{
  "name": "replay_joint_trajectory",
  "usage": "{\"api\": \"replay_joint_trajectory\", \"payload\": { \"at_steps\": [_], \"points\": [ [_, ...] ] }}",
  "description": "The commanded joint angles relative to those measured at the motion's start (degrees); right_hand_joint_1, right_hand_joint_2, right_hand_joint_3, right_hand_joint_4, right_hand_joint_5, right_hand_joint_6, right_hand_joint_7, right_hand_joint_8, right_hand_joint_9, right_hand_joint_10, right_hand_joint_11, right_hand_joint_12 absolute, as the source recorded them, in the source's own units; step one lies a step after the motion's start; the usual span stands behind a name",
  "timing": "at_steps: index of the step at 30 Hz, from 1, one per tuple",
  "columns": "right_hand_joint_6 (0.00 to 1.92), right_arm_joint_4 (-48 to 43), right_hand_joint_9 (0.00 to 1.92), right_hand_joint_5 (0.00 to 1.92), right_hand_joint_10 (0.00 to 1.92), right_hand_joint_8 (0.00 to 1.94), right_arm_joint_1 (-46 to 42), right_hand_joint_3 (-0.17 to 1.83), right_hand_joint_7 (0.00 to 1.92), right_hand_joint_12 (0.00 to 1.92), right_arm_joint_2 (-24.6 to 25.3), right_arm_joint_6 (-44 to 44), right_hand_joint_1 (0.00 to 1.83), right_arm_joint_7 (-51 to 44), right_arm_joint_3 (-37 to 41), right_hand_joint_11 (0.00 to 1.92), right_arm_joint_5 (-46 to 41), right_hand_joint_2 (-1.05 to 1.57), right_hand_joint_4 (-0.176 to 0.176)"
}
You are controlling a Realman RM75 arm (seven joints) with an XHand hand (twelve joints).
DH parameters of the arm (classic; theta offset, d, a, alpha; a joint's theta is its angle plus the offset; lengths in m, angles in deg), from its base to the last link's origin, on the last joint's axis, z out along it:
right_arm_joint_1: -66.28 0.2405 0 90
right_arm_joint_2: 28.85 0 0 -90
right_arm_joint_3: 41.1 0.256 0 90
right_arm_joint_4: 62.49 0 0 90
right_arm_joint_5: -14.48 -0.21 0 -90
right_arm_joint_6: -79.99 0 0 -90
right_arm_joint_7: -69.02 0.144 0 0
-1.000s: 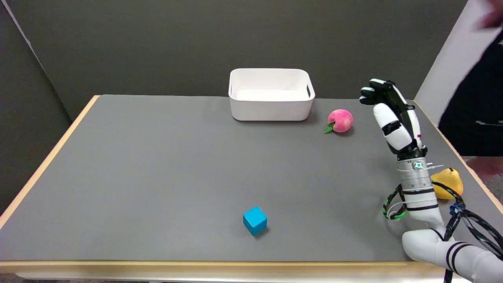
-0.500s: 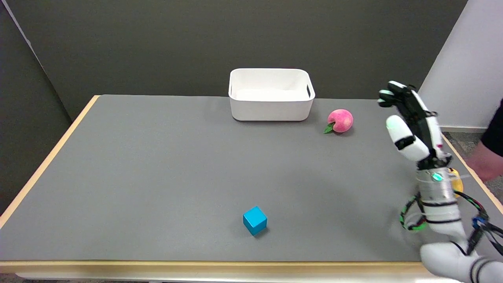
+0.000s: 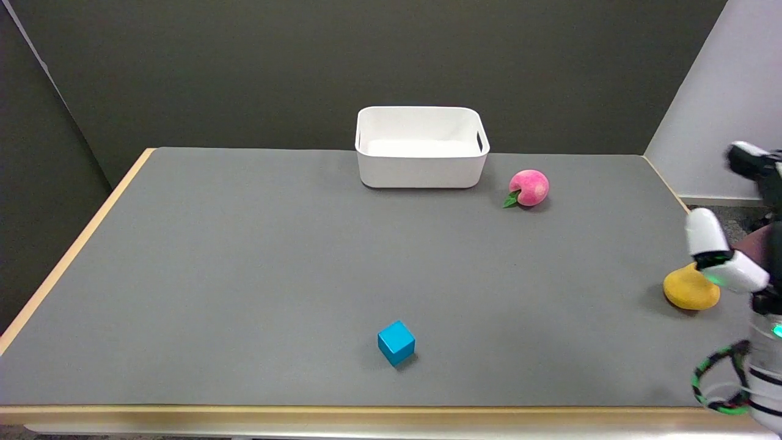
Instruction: Pick up the pear.
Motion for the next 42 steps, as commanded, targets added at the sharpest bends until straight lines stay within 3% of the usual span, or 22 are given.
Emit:
{"api": "replay_joint_trajectory", "payload": {
  "at_steps": [1,5,12,17,42],
  "points": [
    [0.5,-2.3,0.17,0.25,0.77,0.47,-10.8,0.96,0.28,1.11,-1.2,-5.1,0.53,-16.3,-1.0,0.0,-17.9,0.63,-0.02],
    [0.44,3.0,0.17,0.24,0.81,0.41,-7.3,0.86,0.3,1.17,-1.2,1.2,0.59,-15.8,-3.6,0.0,-20.9,0.64,-0.018],
    [0.43,14.7,0.23,0.24,0.89,0.45,1.7,0.87,0.33,1.24,0.0,15.2,0.63,-15.8,-6.9,0.04,-21.6,0.64,-0.026],
    [0.43,19.6,0.23,0.23,0.88,0.45,4.3,0.87,0.32,1.23,0.9,20.2,0.64,-15.7,-7.4,0.04,-21.6,0.64,-0.031],
    [0.42,20.1,0.21,0.22,0.86,0.43,4.4,0.84,0.31,1.21,0.9,22.5,0.51,-12.0,-8.4,0.02,-21.6,0.61,-0.032]
  ]
}}
